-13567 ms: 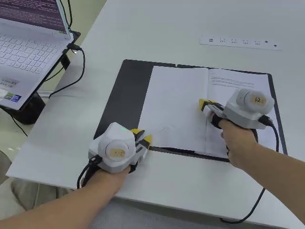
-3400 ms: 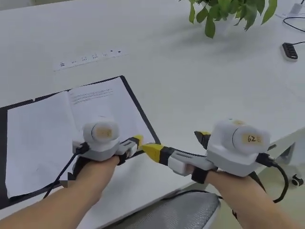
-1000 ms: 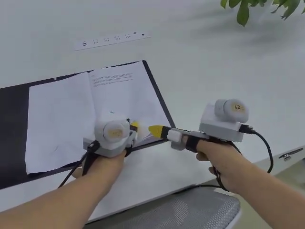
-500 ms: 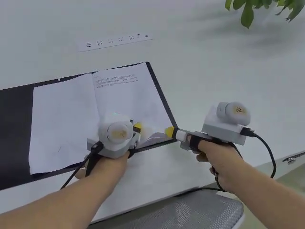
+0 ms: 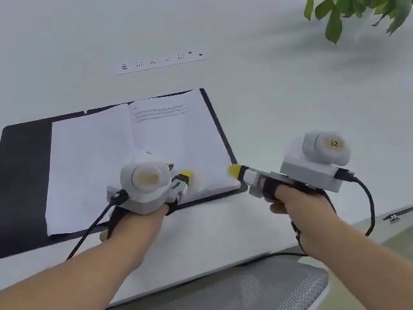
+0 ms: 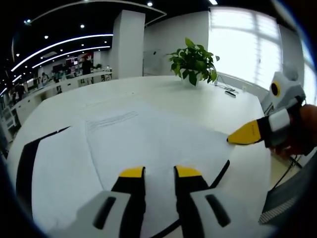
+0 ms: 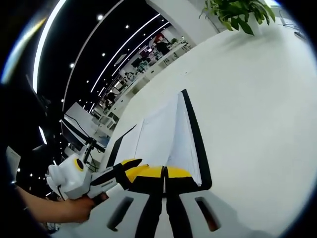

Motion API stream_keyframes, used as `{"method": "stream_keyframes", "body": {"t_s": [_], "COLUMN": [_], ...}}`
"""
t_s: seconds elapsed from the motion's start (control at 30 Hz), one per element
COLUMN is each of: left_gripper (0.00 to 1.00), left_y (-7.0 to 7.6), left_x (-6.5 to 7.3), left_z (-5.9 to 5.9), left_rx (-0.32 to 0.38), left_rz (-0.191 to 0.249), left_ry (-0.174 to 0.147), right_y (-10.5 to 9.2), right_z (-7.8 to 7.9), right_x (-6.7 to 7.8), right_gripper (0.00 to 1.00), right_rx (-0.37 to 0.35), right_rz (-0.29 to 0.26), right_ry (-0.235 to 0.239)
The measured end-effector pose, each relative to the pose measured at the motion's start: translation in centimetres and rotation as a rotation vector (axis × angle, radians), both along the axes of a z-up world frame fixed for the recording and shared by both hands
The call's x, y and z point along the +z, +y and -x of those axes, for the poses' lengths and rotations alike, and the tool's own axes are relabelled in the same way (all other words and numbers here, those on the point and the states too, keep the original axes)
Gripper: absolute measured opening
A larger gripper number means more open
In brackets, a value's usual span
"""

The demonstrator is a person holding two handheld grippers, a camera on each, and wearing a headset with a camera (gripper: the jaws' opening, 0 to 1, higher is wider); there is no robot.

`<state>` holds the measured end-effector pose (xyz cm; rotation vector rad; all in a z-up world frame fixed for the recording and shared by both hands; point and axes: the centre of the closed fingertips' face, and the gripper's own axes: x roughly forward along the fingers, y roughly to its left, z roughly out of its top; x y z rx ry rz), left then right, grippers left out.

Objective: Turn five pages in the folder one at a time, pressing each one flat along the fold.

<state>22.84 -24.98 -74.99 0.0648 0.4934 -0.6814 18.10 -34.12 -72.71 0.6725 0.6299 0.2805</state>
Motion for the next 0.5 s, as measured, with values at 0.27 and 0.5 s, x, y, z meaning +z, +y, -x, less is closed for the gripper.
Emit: {"method": "stream_keyframes", "body": {"t_s": [0.27,0.5], "left_gripper": [0.23,0.23], "left_y": [2.5,6.0], "left_x": [4.9,8.8], "left_z": [0.9,1.6], "left_rx": [0.001,0.031], "left_rz": [0.069,0.112], "left_ry": [-0.078,-0.142], "right_y": [2.8,6.3], "right_z": [-0.1,0.3], "right_x": [4.8,7.1], "right_gripper": [0.00,0.00], "right_rx": [0.009,0.050], "right_rz": [-0.072,-0.078], "right_ry": [-0.096,-0.133]}}
